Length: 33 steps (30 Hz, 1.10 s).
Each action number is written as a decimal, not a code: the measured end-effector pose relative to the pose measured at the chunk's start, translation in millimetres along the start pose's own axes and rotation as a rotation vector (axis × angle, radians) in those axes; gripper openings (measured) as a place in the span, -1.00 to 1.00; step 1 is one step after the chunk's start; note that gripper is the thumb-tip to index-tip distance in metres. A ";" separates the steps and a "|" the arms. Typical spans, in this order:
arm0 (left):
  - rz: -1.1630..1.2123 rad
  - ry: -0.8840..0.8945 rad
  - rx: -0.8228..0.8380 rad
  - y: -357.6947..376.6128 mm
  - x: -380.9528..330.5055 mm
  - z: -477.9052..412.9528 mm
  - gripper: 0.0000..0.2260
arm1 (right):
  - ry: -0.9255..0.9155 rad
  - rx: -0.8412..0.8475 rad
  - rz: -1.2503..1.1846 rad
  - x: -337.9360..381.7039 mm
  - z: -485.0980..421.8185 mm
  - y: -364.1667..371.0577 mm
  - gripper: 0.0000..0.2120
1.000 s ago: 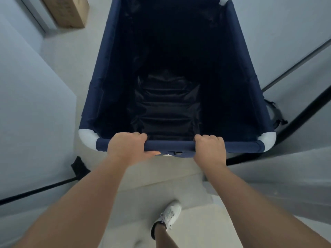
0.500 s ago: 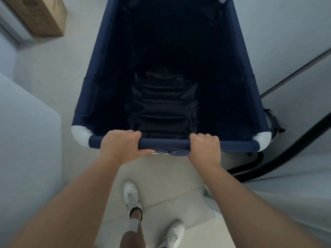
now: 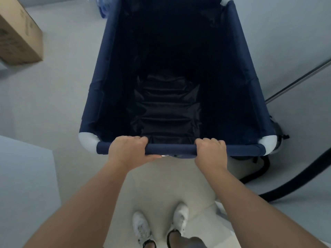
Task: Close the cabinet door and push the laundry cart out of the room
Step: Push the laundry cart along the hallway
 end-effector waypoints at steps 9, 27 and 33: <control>-0.021 -0.012 0.028 19.3 28.4 -100.5 -0.34 | -0.019 0.001 -0.001 -8.3 -108.8 -2.6 -0.81; -0.073 0.042 0.027 53.9 97.0 -285.3 -0.40 | -0.052 0.006 -0.016 -13.4 -309.5 -4.5 -0.88; -0.061 0.105 0.058 64.3 126.5 -344.0 -0.39 | -0.005 0.046 -0.018 -6.4 -357.9 -7.2 -0.90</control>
Point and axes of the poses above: each hand's wrist, its own z-axis away from the middle knuckle, its own y-axis out of the palm, x = y × z, the point moved 6 cm from there along -z, towards the middle knuckle, and after that the axes turned 8 degrees about -x, right-handed, at the moved point
